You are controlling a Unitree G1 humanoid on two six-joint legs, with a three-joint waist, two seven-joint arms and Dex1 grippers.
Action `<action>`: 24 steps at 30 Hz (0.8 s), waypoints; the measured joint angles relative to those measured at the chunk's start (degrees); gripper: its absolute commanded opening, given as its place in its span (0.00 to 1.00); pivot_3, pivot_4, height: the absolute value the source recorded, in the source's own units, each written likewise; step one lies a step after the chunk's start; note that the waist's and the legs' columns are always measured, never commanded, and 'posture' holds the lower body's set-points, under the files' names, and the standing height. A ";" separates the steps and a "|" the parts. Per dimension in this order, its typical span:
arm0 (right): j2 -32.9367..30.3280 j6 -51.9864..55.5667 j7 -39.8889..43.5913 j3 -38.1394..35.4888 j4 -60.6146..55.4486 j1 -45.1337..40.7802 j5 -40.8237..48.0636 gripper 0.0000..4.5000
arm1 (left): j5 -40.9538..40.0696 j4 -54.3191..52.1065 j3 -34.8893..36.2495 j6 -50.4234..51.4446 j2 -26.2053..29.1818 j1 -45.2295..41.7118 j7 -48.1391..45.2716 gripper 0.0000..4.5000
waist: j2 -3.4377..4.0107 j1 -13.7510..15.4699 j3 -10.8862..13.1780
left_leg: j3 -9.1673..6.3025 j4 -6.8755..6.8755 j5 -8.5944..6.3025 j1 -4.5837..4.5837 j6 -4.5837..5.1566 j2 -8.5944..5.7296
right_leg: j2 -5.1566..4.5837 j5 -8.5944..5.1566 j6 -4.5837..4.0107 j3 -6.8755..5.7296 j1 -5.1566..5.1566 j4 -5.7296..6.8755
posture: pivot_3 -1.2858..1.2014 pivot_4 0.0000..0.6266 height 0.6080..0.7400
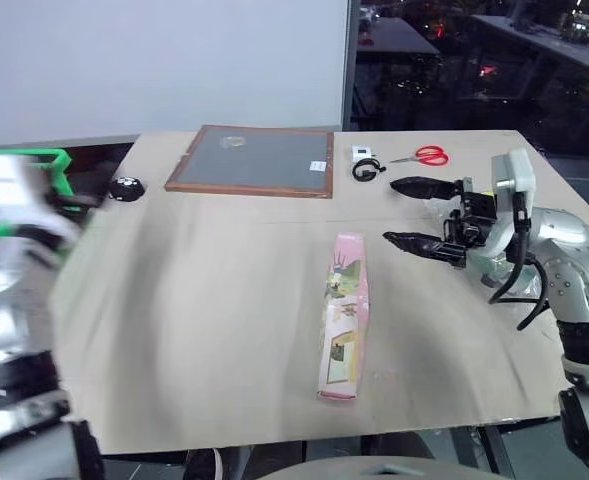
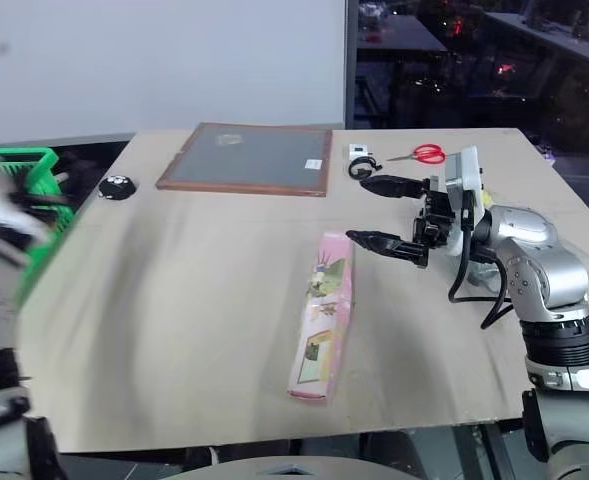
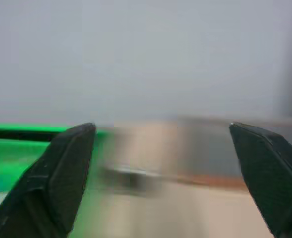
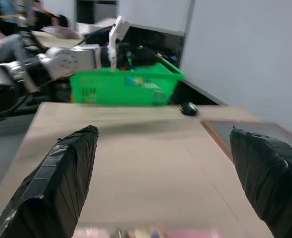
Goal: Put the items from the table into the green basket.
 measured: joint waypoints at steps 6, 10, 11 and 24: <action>-2.74 -1.46 -0.47 -2.51 -0.73 6.06 -1.15 1.00 | -0.55 -13.96 -19.74 14.21 -12.31 1.96 2.31 0.99 | 0.03 -2.30 0.02 | -0.07 -0.02 0.00 0.05 0.01 0.16 | 0.23 0.00 -0.01 0.03 -0.01 0.06 | 0.50 0.00 1.00; -3.52 -2.23 -1.51 -4.36 -2.94 10.39 -1.55 1.00 | -0.48 -18.57 -24.67 22.18 -15.89 0.80 5.58 0.99 | 0.15 -3.87 -0.01 | -0.08 -0.02 0.00 0.10 0.01 0.22 | 0.38 -0.02 0.00 0.13 0.01 0.08 | 0.48 0.00 1.00; -3.56 -2.31 -1.87 -4.72 -3.54 11.35 -1.56 1.00 | -0.34 -18.68 -25.15 24.88 -16.11 0.20 7.03 0.99 | 0.25 -4.24 -0.07 | -0.09 0.00 0.00 0.12 0.01 0.21 | 0.41 -0.03 0.00 0.15 0.02 0.08 | 0.48 0.00 1.00; -5.42 -3.79 -3.22 -7.09 -7.28 20.04 -1.98 1.00 | 2.14 -20.09 -28.03 40.89 -25.01 -0.31 15.60 0.99 | 0.73 -6.08 -0.34 | -0.05 0.21 0.00 0.16 0.02 0.13 | 0.45 -0.16 0.23 0.31 0.21 -0.11 | 0.45 0.00 1.00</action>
